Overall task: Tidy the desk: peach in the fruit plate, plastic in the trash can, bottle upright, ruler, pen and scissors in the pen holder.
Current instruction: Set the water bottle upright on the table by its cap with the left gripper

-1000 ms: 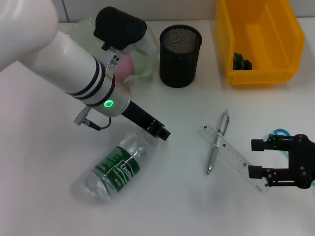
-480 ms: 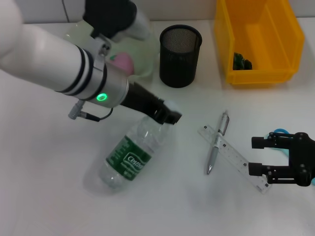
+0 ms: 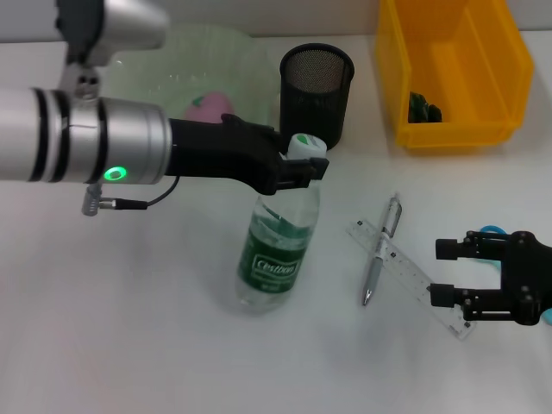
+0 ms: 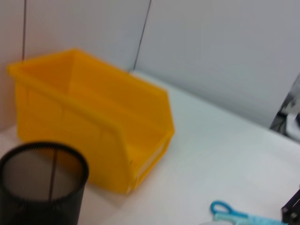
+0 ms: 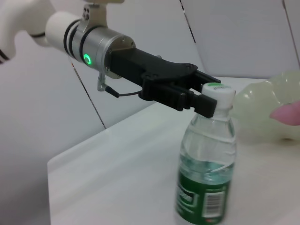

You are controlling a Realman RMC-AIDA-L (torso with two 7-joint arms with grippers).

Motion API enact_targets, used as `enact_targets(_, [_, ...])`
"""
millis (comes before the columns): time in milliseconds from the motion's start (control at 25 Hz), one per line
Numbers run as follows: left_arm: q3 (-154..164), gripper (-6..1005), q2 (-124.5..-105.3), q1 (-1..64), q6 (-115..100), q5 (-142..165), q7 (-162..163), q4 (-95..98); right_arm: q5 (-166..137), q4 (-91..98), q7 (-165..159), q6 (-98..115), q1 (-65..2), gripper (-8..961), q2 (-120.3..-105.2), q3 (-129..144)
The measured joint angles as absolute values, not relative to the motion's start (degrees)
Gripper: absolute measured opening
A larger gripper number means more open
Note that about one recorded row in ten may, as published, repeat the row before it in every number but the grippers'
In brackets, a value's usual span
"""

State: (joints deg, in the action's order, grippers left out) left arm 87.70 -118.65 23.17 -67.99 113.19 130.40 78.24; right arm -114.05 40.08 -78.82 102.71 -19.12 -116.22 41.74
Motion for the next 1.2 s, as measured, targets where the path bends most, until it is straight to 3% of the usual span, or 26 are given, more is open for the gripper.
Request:
enact_targets(400, [82.42,462,-118.58,15.36,-68.91,87.45,98.13,68.76,-113.61,39.98,-80.87,103.68,-19.64,750,-116.84,41.75])
enact_targets(920, [74.36,490,-118.56,17.64,-80.07,64.11,54.97,37.76,-111.61,39.02,-81.71,104.91,-19.72,749,-117.64,37.33])
enact_targets(1200, [73.06,505,-118.57,18.49,-80.75,59.86,45.97,30.86,-111.61,38.47,-81.72,104.92,-20.39,748,-117.73,37.26])
